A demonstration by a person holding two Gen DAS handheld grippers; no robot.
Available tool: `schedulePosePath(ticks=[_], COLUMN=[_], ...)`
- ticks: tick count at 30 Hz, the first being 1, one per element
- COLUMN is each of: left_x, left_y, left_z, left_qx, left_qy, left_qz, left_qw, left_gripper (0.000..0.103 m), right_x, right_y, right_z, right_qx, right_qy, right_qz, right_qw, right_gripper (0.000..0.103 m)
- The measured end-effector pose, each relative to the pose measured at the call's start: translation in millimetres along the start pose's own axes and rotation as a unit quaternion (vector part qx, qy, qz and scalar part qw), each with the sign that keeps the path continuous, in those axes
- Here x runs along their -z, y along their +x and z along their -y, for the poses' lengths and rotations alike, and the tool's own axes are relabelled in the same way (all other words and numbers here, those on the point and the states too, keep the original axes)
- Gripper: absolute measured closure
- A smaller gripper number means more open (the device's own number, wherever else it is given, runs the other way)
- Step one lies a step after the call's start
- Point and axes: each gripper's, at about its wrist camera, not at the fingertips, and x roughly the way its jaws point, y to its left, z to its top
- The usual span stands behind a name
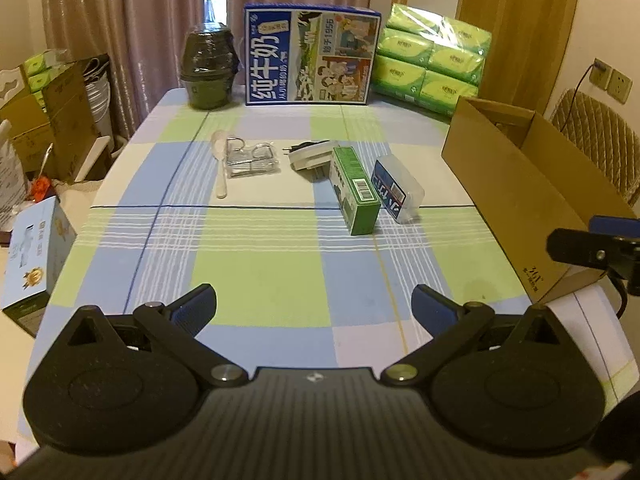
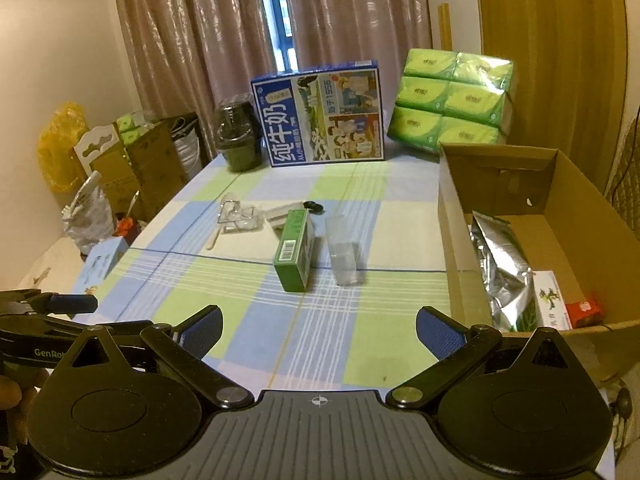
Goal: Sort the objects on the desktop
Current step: 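Move both tools back over the table toward the green box and clear case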
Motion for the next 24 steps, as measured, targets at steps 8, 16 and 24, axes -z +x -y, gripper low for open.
schedulePosePath(ticks=[8,16,24], left_x=[-6,-15,-23], left_y=[48,95,134], left_z=[4,8,14], left_qx=[-0.003,0.005,0.031], left_qy=[0.022,0.027,0.033], left_qz=[0.004,0.006,0.016], left_qw=[0.9998,0.9996,0.9988], left_gripper=[0.001,0.002,0.011], right_x=[4,2,-6], right_y=[48,95,134], right_z=[2,15,29], right_qx=[0.024,0.036,0.021], right_qy=[-0.037,-0.044,-0.024], right_qz=[0.001,-0.005,-0.013], right_qw=[0.999,0.998,0.999], right_gripper=[0.026,0.047,0.053])
